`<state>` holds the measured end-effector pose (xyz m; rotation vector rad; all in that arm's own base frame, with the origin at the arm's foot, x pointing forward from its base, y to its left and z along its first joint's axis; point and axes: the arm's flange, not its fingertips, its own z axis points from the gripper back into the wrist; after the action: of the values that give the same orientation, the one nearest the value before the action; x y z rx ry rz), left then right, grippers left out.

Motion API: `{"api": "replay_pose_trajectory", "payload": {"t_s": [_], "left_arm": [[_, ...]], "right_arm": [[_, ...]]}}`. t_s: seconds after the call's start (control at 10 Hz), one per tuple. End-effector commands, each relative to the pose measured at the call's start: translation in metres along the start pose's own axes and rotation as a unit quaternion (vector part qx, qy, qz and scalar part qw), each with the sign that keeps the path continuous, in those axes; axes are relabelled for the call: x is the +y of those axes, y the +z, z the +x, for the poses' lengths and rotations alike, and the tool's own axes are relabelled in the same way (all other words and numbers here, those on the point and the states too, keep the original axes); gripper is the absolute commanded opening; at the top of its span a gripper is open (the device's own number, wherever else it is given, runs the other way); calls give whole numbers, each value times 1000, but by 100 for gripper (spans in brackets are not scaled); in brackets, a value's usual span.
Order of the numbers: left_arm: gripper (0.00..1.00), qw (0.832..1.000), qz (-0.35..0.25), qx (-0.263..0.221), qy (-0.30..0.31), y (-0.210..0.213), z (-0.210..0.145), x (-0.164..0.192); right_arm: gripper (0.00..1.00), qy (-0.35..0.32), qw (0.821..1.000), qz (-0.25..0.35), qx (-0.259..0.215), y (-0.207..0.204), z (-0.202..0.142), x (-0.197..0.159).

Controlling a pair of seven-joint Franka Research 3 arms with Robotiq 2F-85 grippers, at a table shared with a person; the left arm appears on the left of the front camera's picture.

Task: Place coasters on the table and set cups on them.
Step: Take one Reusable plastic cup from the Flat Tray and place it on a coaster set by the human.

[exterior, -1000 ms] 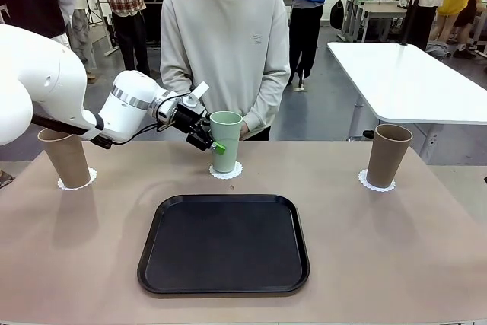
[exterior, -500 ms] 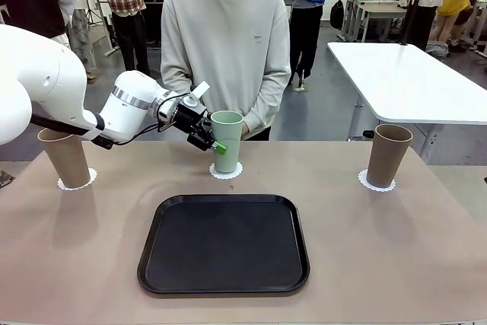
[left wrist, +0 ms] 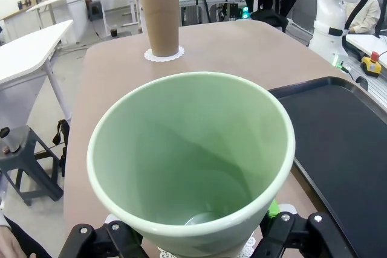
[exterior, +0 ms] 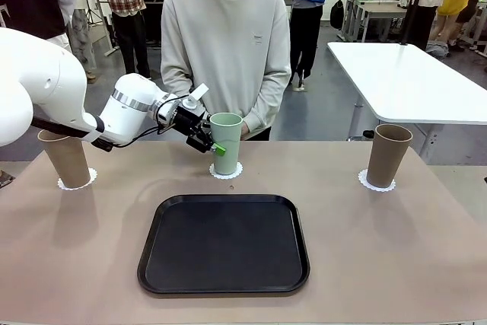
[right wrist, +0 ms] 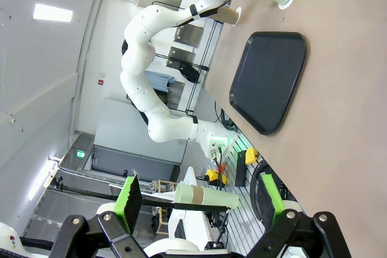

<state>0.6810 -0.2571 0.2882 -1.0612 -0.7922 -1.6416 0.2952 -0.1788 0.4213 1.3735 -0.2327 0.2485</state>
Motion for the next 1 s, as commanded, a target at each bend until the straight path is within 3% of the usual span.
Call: {"api": "replay_pose_trajectory", "payload": {"t_s": [0.0, 0.1, 0.2, 0.9], "left_arm": [[88, 1000, -10, -12, -14, 4, -3, 6], [88, 1000, -16, -10, -16, 4, -3, 7], [100, 999, -23, -12, -19, 3, -3, 5], [100, 998, -21, 53, -27, 15, 7, -3]], "right_arm": [[100, 2, 1000, 4, 0, -1, -2, 0], [100, 2, 1000, 4, 0, -1, -2, 0], [100, 2, 1000, 4, 0, -1, -2, 0], [100, 2, 1000, 4, 0, -1, -2, 0]]}}
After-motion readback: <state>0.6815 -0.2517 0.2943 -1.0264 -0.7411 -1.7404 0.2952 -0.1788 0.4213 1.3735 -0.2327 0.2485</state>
